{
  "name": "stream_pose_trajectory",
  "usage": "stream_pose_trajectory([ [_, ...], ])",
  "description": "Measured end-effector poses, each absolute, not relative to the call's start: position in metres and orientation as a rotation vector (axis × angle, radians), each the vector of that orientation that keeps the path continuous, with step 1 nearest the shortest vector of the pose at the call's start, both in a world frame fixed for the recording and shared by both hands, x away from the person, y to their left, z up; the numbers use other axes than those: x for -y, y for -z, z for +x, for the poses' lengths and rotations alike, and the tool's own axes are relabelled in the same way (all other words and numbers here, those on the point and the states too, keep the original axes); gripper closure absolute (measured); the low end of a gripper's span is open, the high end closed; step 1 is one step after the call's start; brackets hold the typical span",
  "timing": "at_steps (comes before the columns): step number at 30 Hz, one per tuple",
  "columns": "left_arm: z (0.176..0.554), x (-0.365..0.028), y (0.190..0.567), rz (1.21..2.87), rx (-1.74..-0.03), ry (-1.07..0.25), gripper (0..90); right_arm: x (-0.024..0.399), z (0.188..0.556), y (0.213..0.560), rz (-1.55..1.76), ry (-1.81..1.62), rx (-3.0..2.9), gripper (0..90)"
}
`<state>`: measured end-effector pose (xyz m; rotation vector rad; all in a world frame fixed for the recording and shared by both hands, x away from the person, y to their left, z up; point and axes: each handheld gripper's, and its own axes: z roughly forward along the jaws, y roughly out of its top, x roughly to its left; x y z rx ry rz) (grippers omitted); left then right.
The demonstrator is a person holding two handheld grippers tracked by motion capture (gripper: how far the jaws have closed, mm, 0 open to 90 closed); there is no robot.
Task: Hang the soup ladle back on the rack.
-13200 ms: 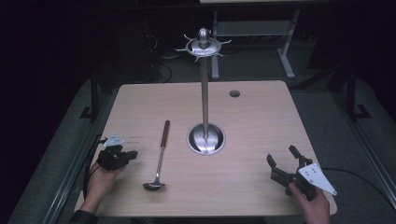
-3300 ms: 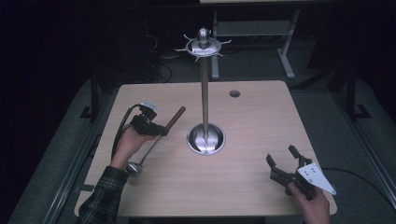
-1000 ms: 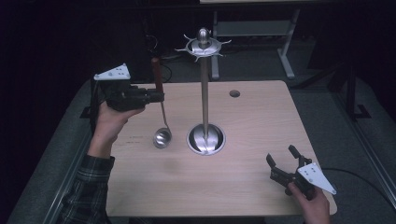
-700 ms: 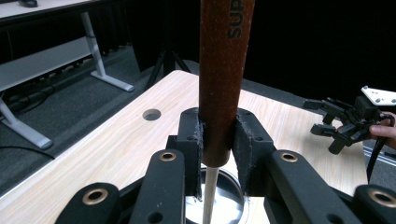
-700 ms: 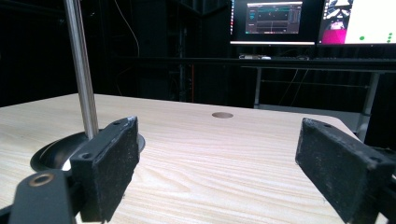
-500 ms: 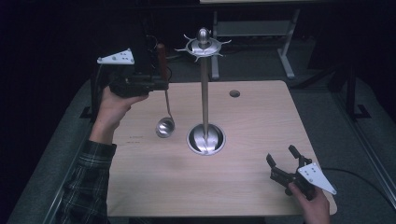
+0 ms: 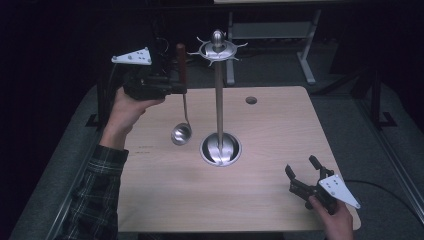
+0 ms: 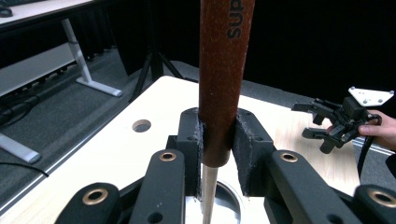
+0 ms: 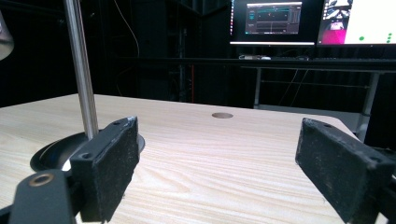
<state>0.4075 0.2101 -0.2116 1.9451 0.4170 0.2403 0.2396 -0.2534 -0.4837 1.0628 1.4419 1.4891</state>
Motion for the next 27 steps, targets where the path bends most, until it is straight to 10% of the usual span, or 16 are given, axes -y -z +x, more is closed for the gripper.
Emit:
stream_pose_trajectory([
  [27, 0.412, -0.186, 0.215, 1.993, -0.35, -0.178, 73.8, 0.253, 0.239, 0.484, 1.063, -1.491, -1.439, 13.0],
])
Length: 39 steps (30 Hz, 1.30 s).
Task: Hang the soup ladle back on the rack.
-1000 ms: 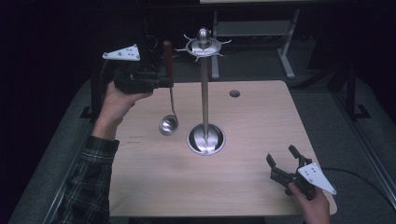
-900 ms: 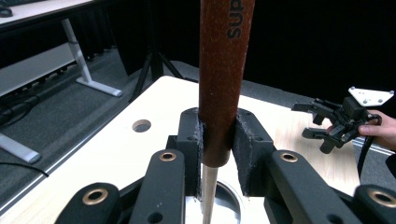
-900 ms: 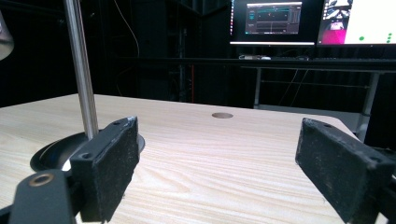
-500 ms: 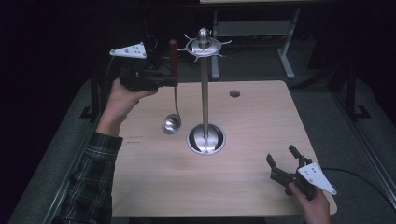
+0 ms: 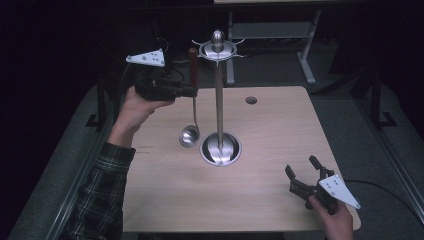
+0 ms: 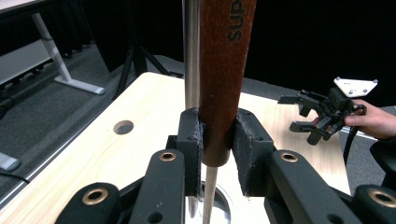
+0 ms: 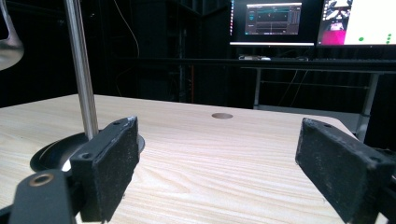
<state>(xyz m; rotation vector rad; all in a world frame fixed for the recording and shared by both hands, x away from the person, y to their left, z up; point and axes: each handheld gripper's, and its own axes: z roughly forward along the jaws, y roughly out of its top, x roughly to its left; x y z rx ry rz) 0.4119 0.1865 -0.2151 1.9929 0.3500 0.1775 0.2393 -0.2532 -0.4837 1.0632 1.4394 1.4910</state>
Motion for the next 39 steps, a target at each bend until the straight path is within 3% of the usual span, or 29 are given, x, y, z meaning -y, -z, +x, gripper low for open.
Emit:
stream_pose_trajectory([
  [21, 0.409, -0.184, 0.22, 1.995, -0.351, -0.18, 70.2, 0.253, 0.239, 0.484, 1.063, -1.494, -1.438, 13.0],
  [39, 0.383, -0.216, 0.238, 2.012, -0.478, -0.26, 39.4, 0.254, 0.239, 0.484, 1.067, -1.509, -1.444, 13.0],
])
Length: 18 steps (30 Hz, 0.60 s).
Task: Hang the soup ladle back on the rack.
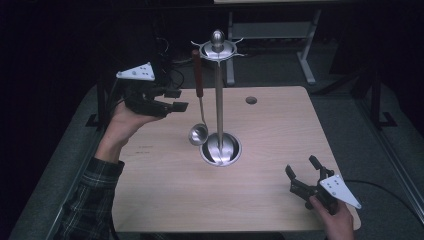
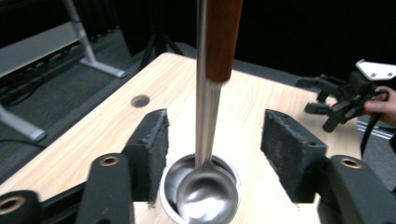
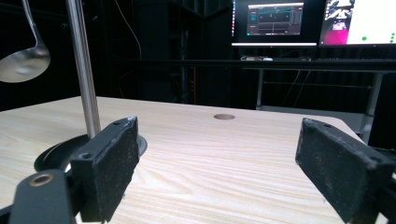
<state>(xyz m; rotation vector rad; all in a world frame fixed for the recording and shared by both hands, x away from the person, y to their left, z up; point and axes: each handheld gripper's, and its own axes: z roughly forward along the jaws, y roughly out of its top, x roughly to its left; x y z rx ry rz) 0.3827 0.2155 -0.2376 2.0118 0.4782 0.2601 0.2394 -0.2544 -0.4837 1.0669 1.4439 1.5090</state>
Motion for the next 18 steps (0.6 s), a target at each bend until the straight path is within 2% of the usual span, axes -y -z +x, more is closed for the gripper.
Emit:
stream_pose_trajectory([
  [18, 0.349, -0.25, 0.296, 2.029, -0.648, -0.372, 21.1, 0.253, 0.24, 0.484, 1.066, -1.494, -1.45, 13.0],
])
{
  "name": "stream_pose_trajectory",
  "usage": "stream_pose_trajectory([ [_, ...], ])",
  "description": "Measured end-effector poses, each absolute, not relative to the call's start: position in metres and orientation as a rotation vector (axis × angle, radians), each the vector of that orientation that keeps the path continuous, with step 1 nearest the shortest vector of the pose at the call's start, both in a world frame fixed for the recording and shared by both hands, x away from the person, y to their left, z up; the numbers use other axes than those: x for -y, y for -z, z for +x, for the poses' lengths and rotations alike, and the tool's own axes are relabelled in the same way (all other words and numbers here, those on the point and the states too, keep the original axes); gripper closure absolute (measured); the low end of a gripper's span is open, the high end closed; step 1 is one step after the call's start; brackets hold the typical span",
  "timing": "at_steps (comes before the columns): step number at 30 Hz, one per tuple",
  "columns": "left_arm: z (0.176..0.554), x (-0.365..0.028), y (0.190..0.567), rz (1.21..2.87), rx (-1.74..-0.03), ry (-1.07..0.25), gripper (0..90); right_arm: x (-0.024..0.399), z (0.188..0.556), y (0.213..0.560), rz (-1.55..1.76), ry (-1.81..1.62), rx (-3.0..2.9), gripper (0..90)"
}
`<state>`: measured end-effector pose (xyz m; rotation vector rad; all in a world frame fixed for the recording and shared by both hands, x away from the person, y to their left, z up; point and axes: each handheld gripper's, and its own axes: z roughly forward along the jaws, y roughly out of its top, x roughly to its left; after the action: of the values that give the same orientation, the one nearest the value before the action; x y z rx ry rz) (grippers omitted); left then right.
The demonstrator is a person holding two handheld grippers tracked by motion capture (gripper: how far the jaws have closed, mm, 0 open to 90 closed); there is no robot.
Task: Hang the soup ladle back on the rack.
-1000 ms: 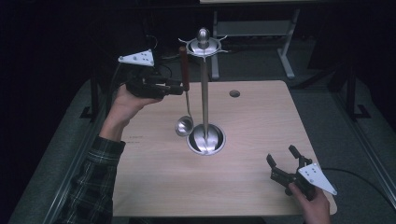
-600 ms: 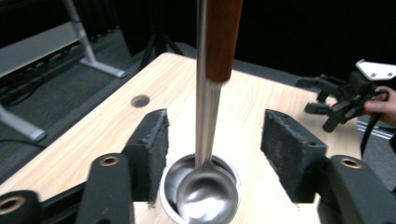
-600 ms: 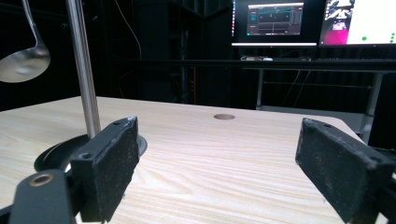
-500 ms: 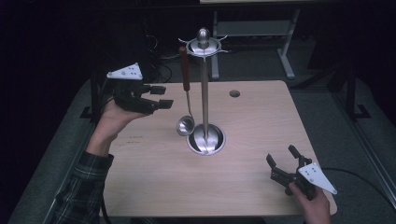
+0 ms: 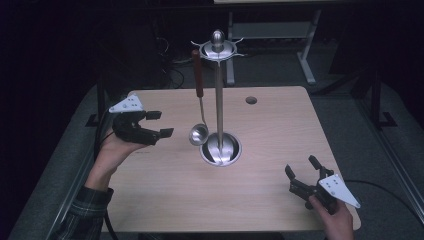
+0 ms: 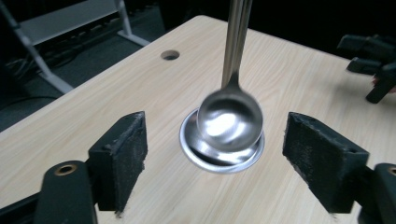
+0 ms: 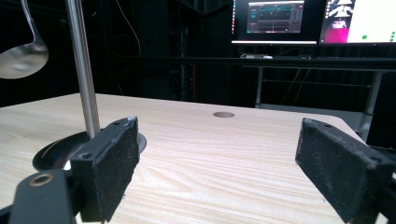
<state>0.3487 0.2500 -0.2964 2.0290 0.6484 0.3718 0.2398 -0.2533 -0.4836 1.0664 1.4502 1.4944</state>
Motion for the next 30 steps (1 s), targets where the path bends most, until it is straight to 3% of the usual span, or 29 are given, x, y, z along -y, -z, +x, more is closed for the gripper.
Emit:
stream_pose_trajectory([
  [30, 0.296, -0.293, 0.402, 2.072, -0.825, -0.481, 13.4, 0.253, 0.24, 0.484, 1.067, -1.491, -1.447, 13.0],
])
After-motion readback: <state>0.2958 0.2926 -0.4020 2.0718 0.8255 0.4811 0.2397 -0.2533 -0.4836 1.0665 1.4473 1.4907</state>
